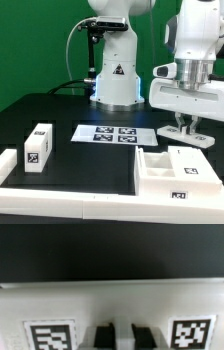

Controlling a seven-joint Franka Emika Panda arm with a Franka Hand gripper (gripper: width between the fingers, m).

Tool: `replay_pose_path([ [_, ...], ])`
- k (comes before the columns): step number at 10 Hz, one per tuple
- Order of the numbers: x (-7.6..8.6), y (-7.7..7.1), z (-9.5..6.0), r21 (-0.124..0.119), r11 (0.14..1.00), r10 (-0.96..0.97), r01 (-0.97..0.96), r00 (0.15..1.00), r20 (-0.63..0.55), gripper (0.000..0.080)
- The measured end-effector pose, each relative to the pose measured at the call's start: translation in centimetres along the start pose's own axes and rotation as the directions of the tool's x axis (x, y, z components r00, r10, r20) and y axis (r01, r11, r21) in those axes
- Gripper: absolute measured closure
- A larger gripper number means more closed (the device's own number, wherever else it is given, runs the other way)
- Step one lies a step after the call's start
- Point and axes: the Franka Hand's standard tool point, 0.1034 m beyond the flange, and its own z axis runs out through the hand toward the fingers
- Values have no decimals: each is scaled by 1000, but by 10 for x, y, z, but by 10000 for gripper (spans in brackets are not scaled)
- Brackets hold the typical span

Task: Assemble cabinet

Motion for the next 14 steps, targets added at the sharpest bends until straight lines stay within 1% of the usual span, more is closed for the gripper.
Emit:
replay_pose_path([
  [1, 2, 1, 0, 1, 1000, -9, 9, 1000, -2, 732],
  [2, 21, 1, -5, 18, 981, -190, 191, 981, -34, 732],
  [3, 49, 2, -13, 28, 929, -368, 370, 928, -55, 732],
  [4, 84, 0, -23, 38, 852, -517, 521, 852, -85, 732],
  [5, 95, 3, -24, 39, 804, -586, 593, 803, -108, 732],
  [6, 93, 5, -23, 35, 765, -637, 644, 763, -111, 732],
  [8, 93, 4, -22, 18, 682, -725, 731, 680, -112, 732],
  [9, 92, 3, -22, 0, 583, -808, 813, 579, -110, 732],
  [10, 89, 1, -20, -23, 414, -906, 910, 410, -102, 732],
  [11, 89, 4, -20, -26, 232, -971, 972, 230, -72, 732],
  [12, 89, 7, -19, -12, 80, -996, 997, 80, -40, 732],
  [13, 92, 11, -19, -30, 4, -999, 1000, 3, -48, 732],
  [14, 94, 21, -17, -53, -37, -998, 998, -40, -54, 732],
])
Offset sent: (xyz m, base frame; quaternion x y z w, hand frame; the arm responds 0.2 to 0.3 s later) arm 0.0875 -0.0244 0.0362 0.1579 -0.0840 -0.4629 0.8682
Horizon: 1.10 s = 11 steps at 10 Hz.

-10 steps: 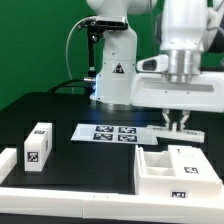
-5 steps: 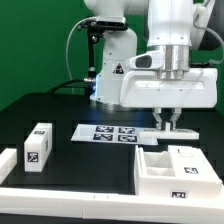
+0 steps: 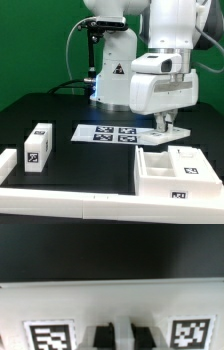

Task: Assemble cabinet

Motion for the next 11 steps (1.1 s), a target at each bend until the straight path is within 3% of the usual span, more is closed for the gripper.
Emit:
replay_pose_path([
  [2, 1, -1, 1, 8, 993, -118, 118, 993, 12, 732],
  [3, -1, -2, 3, 29, 970, -242, 241, 970, 30, 732],
  [4, -2, -1, 3, 81, 924, -378, 373, 924, 57, 732],
  [6, 7, -5, 1, 154, 789, -610, 594, 788, 86, 732],
  [7, 7, -4, 0, 158, 747, -662, 646, 746, 76, 732],
  [10, 2, -1, 1, 166, 756, -651, 633, 755, 82, 732],
  [11, -4, 11, -2, 210, 775, -624, 596, 775, 102, 732],
])
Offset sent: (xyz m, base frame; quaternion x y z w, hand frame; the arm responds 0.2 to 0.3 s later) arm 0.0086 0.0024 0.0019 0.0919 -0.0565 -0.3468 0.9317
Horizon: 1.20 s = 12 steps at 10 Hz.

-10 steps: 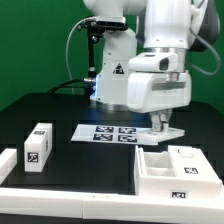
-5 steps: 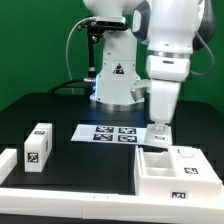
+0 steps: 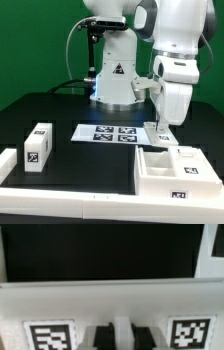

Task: Assemble cabinet

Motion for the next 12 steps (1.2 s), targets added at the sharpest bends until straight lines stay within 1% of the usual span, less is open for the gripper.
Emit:
replay_pose_path([
  [1, -9, 9, -4, 16, 1000, 18, -18, 1000, 7, 732],
  [2, -15, 12, -4, 26, 999, 27, -28, 1000, 10, 732],
  [3, -17, 11, -3, 30, 999, 28, -28, 1000, 11, 732],
  [4, -17, 11, -3, 24, 999, 28, -28, 1000, 8, 732],
  [5, -21, 12, -2, 25, 999, 32, -32, 999, 8, 732],
  [6, -22, 12, -2, 25, 999, 35, -35, 999, 8, 732],
  [7, -28, 10, -1, 21, 1000, -20, 21, 1000, -18, 732],
  [8, -42, 7, -2, 24, 1000, -11, 13, 998, -69, 732],
  [9, -54, 7, -2, 24, 1000, 10, -8, 994, -106, 732],
  [10, -64, 8, -1, 19, 1000, -3, 6, 991, -132, 732],
  [12, -88, 6, 2, 17, 1000, 18, -15, 982, -190, 732],
])
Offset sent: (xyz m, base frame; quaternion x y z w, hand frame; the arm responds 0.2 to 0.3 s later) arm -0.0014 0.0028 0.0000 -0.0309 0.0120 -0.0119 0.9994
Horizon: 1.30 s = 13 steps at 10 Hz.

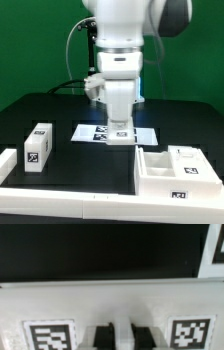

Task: Assemble cabinet

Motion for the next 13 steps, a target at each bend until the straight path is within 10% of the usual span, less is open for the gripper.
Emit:
replay_pose_path([
  [3, 23, -2, -8, 28, 999, -14, 16, 996, -93, 732],
  [5, 58, -2, -13, -28, 999, -30, 28, 996, -83, 732],
  [13, 49, -5, 12, -56, 997, -51, 48, 997, -53, 732],
])
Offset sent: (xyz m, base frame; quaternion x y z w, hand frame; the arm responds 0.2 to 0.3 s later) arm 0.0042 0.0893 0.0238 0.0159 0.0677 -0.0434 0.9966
